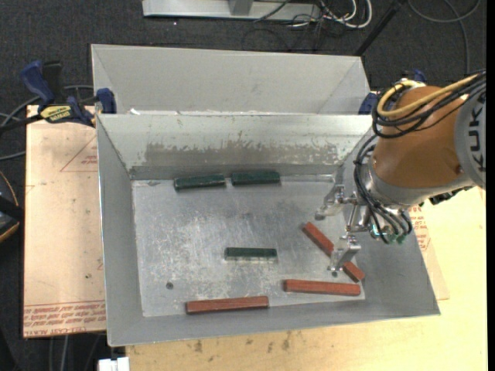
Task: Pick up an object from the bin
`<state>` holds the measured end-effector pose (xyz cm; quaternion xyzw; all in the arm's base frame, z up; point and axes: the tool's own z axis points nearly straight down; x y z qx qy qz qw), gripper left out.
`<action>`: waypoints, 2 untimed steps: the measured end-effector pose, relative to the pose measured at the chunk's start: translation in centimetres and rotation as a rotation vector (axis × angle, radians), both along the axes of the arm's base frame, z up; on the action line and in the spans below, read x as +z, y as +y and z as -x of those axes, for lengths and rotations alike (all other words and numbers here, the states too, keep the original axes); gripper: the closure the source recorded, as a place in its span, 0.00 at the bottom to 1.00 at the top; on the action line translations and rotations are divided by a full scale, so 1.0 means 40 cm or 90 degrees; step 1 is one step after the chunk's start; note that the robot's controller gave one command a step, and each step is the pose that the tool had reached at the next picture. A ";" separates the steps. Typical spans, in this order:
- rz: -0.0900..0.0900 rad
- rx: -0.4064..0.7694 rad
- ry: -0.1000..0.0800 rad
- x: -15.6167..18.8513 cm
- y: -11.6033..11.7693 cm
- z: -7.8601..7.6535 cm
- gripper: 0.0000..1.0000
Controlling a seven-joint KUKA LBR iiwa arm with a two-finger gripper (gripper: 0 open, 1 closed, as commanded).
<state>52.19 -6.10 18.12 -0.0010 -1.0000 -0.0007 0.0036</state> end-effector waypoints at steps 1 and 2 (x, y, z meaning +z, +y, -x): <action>0.000 0.001 -0.005 0.011 0.001 -0.004 0.00; 0.000 -0.027 -0.008 -0.162 0.022 0.058 0.00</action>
Offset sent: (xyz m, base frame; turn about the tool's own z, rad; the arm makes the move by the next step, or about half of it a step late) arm -0.0414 0.0142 -0.1112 0.0701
